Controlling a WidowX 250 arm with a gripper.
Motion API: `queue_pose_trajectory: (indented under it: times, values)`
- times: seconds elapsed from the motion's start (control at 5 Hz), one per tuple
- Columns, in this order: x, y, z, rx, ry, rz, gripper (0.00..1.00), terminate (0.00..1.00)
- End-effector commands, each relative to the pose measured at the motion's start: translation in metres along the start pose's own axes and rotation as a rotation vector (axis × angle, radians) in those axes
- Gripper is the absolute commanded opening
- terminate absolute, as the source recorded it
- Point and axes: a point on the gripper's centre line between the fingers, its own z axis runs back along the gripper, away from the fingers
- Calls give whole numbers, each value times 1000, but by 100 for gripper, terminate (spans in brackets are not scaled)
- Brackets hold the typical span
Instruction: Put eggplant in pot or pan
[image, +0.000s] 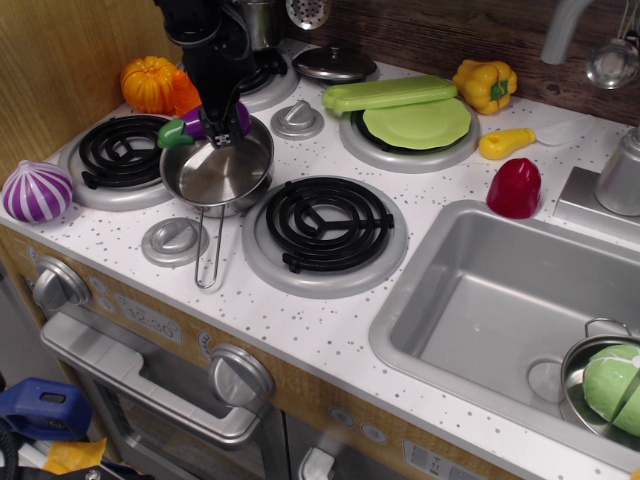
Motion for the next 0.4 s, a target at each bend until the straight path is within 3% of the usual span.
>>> queue_pose_trajectory:
  times: [0.0,0.2]
  values:
    - [-5,8,9,47,-15,7,100,0]
    - [-5,8,9,47,-15,7,100,100]
